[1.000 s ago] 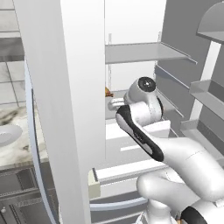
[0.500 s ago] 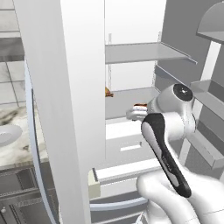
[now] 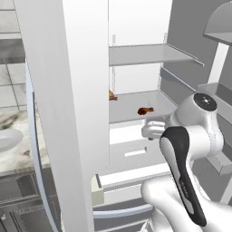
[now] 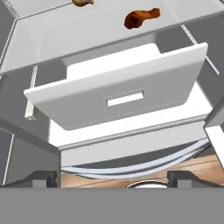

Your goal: Place the chicken drumstick on the counter behind the older chicken drumstick on the same shelf of the fridge to maintain FIFO order. Close the fridge door when finished.

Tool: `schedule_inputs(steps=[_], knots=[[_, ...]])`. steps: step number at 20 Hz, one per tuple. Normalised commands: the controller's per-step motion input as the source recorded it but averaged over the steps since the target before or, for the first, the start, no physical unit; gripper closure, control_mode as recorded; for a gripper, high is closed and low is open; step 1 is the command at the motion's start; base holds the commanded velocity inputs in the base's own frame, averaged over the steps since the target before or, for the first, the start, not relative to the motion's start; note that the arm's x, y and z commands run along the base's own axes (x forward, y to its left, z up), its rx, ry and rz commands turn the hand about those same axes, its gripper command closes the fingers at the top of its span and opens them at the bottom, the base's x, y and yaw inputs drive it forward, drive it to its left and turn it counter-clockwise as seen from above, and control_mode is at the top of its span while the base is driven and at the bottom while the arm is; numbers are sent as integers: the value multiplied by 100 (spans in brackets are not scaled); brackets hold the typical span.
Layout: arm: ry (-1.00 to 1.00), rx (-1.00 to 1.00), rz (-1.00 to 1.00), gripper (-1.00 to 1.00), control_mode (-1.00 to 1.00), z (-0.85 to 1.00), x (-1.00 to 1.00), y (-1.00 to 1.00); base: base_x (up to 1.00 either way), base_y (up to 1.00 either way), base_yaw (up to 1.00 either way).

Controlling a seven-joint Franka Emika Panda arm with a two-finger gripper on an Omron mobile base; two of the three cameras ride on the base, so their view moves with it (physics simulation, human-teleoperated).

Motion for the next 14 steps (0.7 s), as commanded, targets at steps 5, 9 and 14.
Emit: schedule_inputs(steps=[5,9,14], knots=[[8,0,0,-100,-100,-17,2,0,0,0,0],[-2,1,0,-100,-100,-4,-35,-11,0,0,0],[-10,0,0,-100,100,-6,-43,1,-34,0,0]])
